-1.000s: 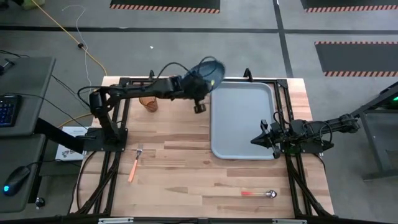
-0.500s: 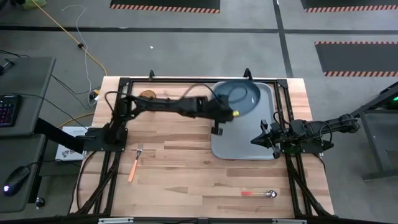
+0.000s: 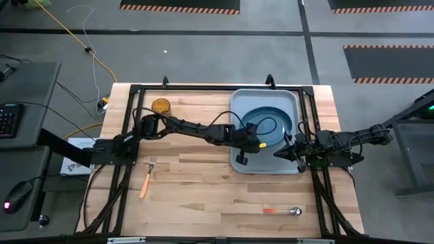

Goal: Pick and place plate/cup/fork/spoon on tray
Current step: Put the blue plate on the gray tray

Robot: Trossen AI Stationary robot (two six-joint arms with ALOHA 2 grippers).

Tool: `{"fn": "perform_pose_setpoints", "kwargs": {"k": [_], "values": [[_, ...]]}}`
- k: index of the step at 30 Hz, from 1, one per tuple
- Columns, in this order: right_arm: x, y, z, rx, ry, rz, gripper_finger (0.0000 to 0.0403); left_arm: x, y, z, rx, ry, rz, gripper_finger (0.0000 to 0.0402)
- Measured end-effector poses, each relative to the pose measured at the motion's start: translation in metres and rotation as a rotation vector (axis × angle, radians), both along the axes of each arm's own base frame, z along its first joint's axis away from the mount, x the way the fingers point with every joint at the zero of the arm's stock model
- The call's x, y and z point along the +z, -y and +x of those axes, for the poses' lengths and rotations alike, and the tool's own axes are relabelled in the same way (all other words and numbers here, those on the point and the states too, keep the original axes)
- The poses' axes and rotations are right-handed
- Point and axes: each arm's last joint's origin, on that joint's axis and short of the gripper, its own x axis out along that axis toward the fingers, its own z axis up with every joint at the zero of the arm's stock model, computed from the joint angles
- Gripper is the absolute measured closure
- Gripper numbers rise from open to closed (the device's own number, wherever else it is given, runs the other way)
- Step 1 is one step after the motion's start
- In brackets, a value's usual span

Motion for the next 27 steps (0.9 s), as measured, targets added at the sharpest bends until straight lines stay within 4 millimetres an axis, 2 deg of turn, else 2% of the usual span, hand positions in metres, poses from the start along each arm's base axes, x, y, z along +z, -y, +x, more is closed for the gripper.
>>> {"fn": "perform_pose_setpoints", "kwargs": {"k": [16, 21, 27], "values": [[0.0001, 0.0, 0.0, 0.0, 0.0, 0.0, 0.0403, -0.0003, 0.0005, 0.0026, 0.032, 0.033, -0.035, 0.0364], [0.0001, 0.0, 0.0, 0.0, 0.0, 0.0, 0.0403, -0.0021, 0.0001, 0.0011, 0.065, 0.013, -0.065, 0.0326], [0.0, 0.0, 0.0, 0.0, 0.0, 0.0, 0.0403, -0.0044, -0.0027, -0.0019, 0.11, -0.023, -0.107, 0.0258]]}}
